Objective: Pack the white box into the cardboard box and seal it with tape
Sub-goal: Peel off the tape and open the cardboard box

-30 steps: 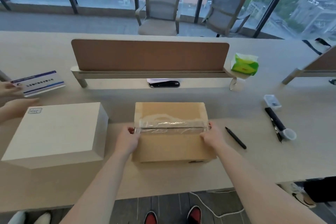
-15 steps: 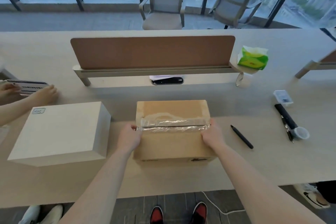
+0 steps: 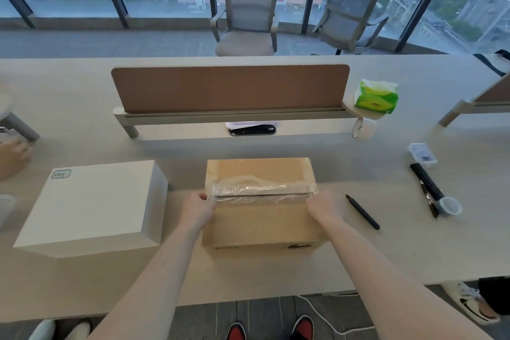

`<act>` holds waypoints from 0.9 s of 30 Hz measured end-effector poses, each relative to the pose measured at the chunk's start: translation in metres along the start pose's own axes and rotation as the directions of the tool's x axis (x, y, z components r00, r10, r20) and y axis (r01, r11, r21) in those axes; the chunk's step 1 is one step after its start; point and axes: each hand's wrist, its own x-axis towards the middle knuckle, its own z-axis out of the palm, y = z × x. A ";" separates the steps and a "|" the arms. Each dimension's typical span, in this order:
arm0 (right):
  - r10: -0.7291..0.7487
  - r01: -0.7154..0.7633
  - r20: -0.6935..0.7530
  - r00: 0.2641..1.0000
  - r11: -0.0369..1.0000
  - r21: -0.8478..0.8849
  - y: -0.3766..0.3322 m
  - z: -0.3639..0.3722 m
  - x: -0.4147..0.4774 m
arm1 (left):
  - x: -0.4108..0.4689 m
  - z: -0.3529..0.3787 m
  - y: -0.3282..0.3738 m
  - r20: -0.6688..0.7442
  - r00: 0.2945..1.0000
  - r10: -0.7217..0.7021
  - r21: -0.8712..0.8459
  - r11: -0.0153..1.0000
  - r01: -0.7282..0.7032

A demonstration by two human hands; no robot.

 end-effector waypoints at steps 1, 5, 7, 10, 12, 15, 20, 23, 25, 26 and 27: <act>0.010 -0.010 -0.002 1.000 0.999 0.046 0.000 -0.002 -0.001 | -0.001 -0.001 0.001 -0.001 1.000 0.002 -0.004 1.000 -0.002; 0.076 -0.051 -0.072 0.994 0.951 0.306 0.001 -0.014 -0.003 | -0.005 -0.010 0.008 -0.015 1.000 0.021 -0.002 1.000 -0.021; 0.107 -0.061 -0.115 0.988 0.936 0.348 -0.001 -0.028 -0.008 | -0.007 -0.020 0.015 -0.008 0.998 0.056 0.012 0.998 -0.056; 0.104 -0.071 -0.076 0.992 0.933 0.352 -0.004 -0.048 -0.015 | -0.011 -0.037 0.026 0.056 0.995 0.086 0.041 0.995 -0.089; 0.078 -0.065 -0.029 0.997 0.947 0.315 -0.005 -0.057 -0.022 | -0.014 -0.045 0.032 0.133 0.985 0.105 0.133 0.983 -0.123; 0.040 -0.049 0.055 0.998 0.982 0.183 -0.007 -0.063 -0.035 | -0.025 -0.050 0.036 0.261 0.957 0.130 0.229 0.954 -0.192; 0.006 0.028 0.247 0.969 0.991 -0.134 -0.005 -0.068 -0.061 | -0.047 -0.052 0.028 0.409 0.912 0.027 0.352 0.917 -0.185; 0.029 0.052 0.377 0.926 0.978 -0.202 0.004 -0.057 -0.070 | -0.061 -0.046 0.014 0.491 0.868 -0.070 0.351 0.928 -0.124; 0.011 0.087 0.407 0.913 0.971 -0.222 0.011 -0.044 -0.071 | -0.069 -0.037 0.005 0.483 0.872 -0.073 0.362 0.924 -0.124; -0.015 0.113 0.406 0.914 0.969 -0.219 0.015 -0.035 -0.071 | -0.073 -0.033 0.000 0.467 0.882 -0.063 0.369 0.920 -0.129; -0.050 0.143 0.396 0.917 0.967 -0.211 0.019 -0.027 -0.071 | -0.078 -0.028 -0.004 0.448 0.893 -0.049 0.380 0.915 -0.140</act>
